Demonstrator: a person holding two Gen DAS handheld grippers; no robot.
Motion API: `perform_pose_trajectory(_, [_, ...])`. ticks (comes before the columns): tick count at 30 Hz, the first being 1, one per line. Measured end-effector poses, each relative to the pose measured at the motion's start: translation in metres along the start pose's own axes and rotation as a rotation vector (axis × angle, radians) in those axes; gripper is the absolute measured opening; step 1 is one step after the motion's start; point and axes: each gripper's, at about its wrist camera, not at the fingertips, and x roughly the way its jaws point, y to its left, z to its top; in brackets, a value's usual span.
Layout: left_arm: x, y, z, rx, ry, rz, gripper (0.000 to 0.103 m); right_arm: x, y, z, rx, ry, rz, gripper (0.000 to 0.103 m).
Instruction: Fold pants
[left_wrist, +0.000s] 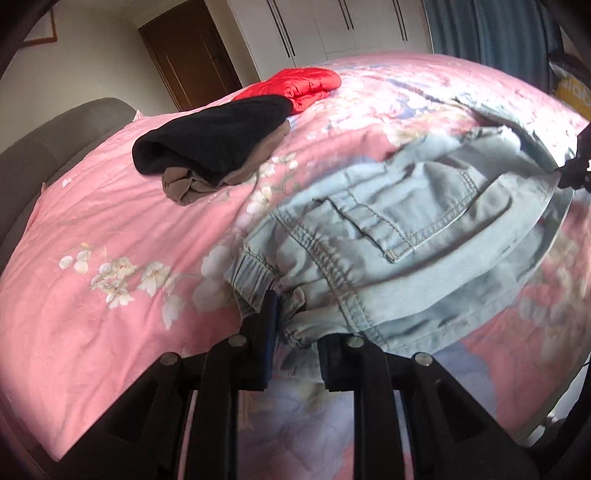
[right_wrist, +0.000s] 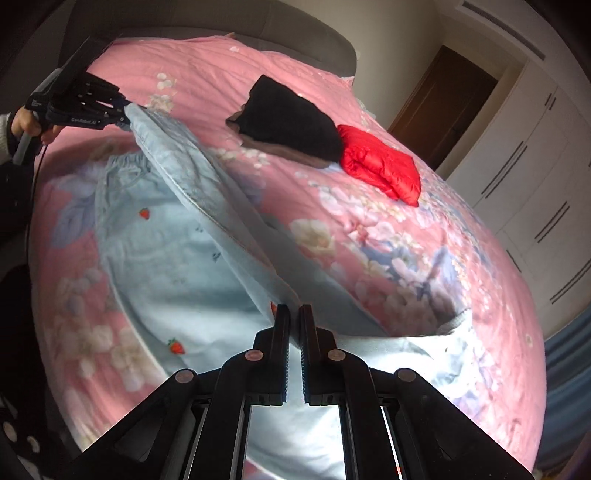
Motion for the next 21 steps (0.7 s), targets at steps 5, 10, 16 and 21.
perform_pose_trajectory(5, [0.019,-0.028,-0.024,0.152,0.066,0.115,0.030,0.033,0.033,-0.027,-0.015,0.086,0.026,0.005])
perform_pose_trajectory(10, [0.003,-0.010,-0.024,0.058,0.073,0.128,0.053,0.043,0.040,-0.036,-0.051,0.118,-0.004,0.005])
perform_pose_trajectory(16, [-0.042,-0.003,-0.029,-0.132,-0.020,-0.015,0.061,0.003,0.022,-0.030,0.089,0.028,0.137,0.007])
perform_pose_trajectory(21, [-0.047,-0.028,-0.007,-0.241,-0.095,-0.146,0.061,0.019,0.015,-0.028,0.324,-0.021,0.231,0.023])
